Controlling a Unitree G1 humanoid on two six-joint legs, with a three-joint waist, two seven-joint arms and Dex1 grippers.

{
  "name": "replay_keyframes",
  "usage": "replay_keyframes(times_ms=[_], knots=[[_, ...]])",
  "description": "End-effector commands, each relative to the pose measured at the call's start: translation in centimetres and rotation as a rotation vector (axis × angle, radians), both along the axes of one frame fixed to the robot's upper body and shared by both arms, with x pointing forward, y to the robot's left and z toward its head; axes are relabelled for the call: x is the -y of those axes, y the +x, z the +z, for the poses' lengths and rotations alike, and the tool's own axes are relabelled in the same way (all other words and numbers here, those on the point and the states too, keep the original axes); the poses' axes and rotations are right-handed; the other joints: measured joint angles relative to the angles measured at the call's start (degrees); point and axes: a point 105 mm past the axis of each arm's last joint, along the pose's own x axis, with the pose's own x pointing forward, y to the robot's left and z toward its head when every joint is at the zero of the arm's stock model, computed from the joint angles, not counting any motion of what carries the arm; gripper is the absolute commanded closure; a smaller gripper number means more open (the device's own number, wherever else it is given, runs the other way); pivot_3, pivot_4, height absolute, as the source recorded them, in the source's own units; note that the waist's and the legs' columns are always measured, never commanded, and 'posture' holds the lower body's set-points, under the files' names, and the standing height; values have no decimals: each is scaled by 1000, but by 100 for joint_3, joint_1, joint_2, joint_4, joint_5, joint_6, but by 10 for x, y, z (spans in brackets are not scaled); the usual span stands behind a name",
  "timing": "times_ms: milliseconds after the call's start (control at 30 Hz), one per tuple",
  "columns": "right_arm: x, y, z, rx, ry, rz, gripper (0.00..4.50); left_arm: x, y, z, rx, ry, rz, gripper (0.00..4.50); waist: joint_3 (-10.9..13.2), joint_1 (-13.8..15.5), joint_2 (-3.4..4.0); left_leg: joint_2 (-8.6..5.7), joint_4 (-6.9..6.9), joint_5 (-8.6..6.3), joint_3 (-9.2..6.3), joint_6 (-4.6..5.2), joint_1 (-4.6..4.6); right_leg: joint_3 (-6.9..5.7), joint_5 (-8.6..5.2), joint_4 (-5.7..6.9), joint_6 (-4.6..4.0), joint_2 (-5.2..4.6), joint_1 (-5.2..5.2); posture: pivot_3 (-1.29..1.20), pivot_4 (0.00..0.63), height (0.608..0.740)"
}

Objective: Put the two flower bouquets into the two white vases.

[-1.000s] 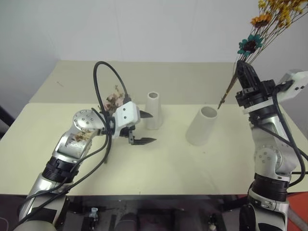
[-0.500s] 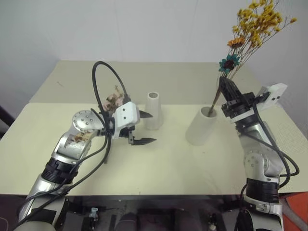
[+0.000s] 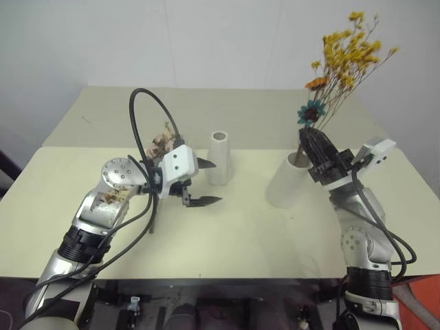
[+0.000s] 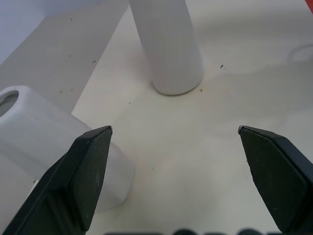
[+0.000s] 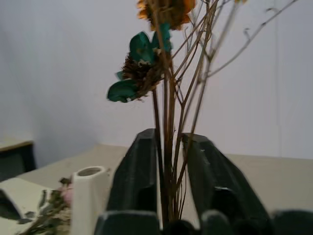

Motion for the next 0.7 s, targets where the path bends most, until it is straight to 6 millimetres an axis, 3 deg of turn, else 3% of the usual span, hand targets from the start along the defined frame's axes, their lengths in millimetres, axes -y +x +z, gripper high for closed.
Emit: replay_keyframes(times_ms=[33, 233, 567, 700], knots=[[1, -13, 14, 74, -11, 10, 2045, 1, -2, 13, 54, -8, -8, 0, 0, 1, 0, 0, 0, 0, 0, 0, 0, 0, 0, 0, 0, 0, 0, 0, 150, 740], [8, -12, 10, 52, -14, -34, 40, 0, 0, 12, 47, -9, 1, 0, 0, -2, 0, 0, 0, 0, 0, 0, 2, 0, -2, 1, 4, 1, 0, 0, 150, 740], [44, -11, 2, -1, -11, -182, 40, -1, 3, 11, 50, -6, 12, 0, 0, 12, 0, -1, 0, 0, 0, 0, 0, 0, -2, -1, 4, -1, 0, 0, 150, 740], [45, -21, 3, 5, -59, -146, 40, 0, 2, 11, 62, 1, 3, 0, 0, 9, 0, 0, 0, 0, 1, 0, 2, 1, -4, 0, 6, 1, 0, 0, 150, 740]])
